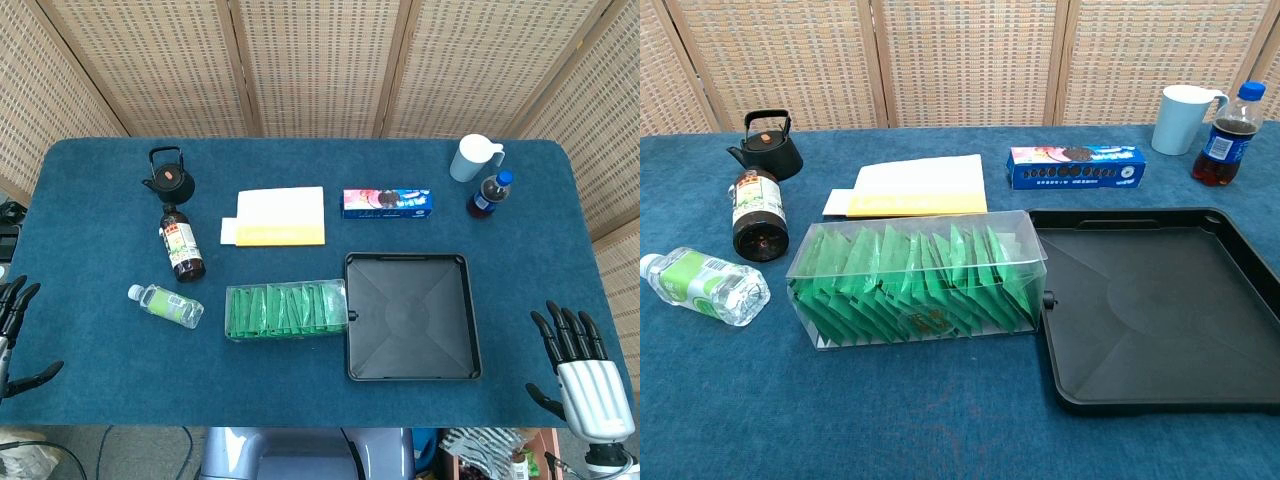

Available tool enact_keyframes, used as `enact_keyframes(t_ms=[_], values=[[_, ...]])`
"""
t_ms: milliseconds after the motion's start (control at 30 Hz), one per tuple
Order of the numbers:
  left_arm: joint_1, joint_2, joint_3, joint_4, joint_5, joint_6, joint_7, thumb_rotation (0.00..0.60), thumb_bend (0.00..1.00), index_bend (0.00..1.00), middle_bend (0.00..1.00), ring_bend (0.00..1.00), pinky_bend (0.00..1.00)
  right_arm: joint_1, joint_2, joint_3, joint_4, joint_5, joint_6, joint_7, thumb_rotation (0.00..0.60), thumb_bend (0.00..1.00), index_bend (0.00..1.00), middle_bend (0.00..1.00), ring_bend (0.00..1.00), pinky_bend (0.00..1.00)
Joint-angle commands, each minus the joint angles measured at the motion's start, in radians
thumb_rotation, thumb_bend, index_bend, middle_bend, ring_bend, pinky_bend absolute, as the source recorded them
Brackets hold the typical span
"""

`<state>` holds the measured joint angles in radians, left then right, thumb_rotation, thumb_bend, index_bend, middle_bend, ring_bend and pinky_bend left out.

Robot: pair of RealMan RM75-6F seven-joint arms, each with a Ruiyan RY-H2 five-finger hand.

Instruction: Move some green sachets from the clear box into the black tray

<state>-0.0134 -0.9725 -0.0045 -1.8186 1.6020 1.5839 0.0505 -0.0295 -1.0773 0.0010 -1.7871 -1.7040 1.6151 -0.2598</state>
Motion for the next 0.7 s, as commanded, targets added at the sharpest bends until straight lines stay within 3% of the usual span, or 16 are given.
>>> enact_keyframes(t_ms=[33, 267, 367, 567, 633, 700], values=[[-0.002, 0.0, 0.0, -0.001, -0.003, -0.004, 0.002, 0.6, 0.12, 0.0, 0.0, 0.0, 0.0, 0.002, 0.001, -0.002, -0.001, 0.002, -0.007, 0.0, 0.6, 0.0, 0.0, 0.0, 0.0, 0.0], [0.001, 0.003, -0.004, -0.002, -0.003, 0.006, -0.011, 0.6, 0.12, 0.0, 0.0, 0.0, 0.0, 0.031, 0.005, -0.002, 0.003, -0.01, -0.053, 0.002, 0.6, 0.0, 0.0, 0.0, 0.0, 0.0], [-0.001, 0.003, -0.008, 0.001, -0.009, 0.004, -0.013, 0.6, 0.12, 0.0, 0.0, 0.0, 0.0, 0.092, 0.027, 0.007, -0.007, -0.025, -0.137, 0.007, 0.6, 0.0, 0.0, 0.0, 0.0, 0.0], [-0.014, -0.009, -0.022, 0.004, -0.043, -0.02, 0.01, 0.6, 0.12, 0.0, 0.0, 0.0, 0.0, 0.3, 0.13, 0.064, -0.148, -0.007, -0.403, 0.17, 0.6, 0.0, 0.0, 0.0, 0.0, 0.0], [-0.018, -0.015, -0.026, 0.007, -0.054, -0.027, 0.022, 0.6, 0.12, 0.0, 0.0, 0.0, 0.0, 0.367, 0.133, 0.098, -0.177, 0.017, -0.481, 0.184, 0.6, 0.0, 0.0, 0.0, 0.0, 0.0], [-0.028, -0.03, -0.034, 0.016, -0.078, -0.046, 0.04, 0.6, 0.12, 0.0, 0.0, 0.0, 0.0, 0.511, 0.075, 0.172, -0.216, 0.089, -0.645, 0.173, 0.6, 0.0, 0.02, 0.0, 0.0, 0.0]])
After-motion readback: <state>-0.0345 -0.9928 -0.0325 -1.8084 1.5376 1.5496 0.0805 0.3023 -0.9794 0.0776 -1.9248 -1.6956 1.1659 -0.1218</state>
